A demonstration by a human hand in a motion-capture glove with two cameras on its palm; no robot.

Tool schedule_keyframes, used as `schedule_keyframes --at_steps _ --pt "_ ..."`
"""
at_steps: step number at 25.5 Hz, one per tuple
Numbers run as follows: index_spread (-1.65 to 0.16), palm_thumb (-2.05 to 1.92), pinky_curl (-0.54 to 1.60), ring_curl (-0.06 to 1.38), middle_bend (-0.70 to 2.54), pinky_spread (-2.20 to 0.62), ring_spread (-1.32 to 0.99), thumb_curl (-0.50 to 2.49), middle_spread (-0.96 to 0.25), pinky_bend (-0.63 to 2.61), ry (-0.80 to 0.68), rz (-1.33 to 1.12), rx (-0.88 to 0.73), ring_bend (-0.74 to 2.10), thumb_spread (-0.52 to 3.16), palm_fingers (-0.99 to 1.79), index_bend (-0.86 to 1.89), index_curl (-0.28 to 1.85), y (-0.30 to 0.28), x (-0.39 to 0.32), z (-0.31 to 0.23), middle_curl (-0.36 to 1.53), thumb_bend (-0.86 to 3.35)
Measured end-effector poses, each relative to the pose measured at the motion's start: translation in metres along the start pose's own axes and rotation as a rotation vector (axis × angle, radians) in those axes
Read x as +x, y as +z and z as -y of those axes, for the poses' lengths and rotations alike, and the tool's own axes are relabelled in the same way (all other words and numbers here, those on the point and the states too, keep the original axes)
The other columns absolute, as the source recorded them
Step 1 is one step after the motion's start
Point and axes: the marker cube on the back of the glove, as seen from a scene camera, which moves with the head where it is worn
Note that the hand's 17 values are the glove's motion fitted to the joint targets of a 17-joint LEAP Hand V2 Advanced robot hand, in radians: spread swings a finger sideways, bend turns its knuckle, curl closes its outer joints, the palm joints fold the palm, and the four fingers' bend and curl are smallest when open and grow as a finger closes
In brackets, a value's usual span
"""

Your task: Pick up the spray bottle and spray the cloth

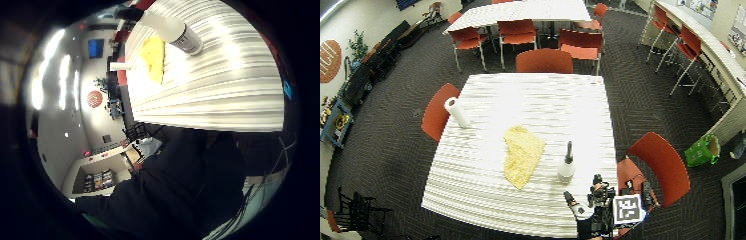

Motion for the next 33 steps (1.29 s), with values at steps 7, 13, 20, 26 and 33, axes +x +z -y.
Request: schedule_keyframes --at_steps 7,13,20,26,33 --pt "-0.40 0.80 0.35 0.28 0.18 0.19 0.15 0.46 0.03 0.51 0.089 -0.061 0.027 0.41 1.02 0.02 0.14 0.23 0.003 0.013 0.021 0.25 0.02" --pt "-0.40 0.82 0.35 0.29 0.18 0.19 0.15 0.47 0.03 0.53 0.151 -0.140 0.086 0.41 1.03 0.01 0.14 0.23 -0.005 0.056 0.071 0.26 0.00" --pt "-0.40 0.84 0.35 0.29 0.20 0.19 0.15 0.48 0.02 0.52 0.185 -0.193 0.142 0.40 1.03 0.01 0.14 0.24 -0.010 0.079 0.122 0.28 -0.01" --pt "-0.40 0.86 0.35 0.29 0.20 0.19 0.15 0.49 0.02 0.51 0.206 -0.247 0.159 0.40 1.04 0.02 0.14 0.24 -0.018 0.095 0.143 0.30 -0.01" --pt "-0.40 0.87 0.35 0.30 0.20 0.19 0.14 0.50 0.01 0.49 0.188 -0.242 0.155 0.39 1.04 0.03 0.16 0.25 -0.013 0.090 0.150 0.31 -0.02"
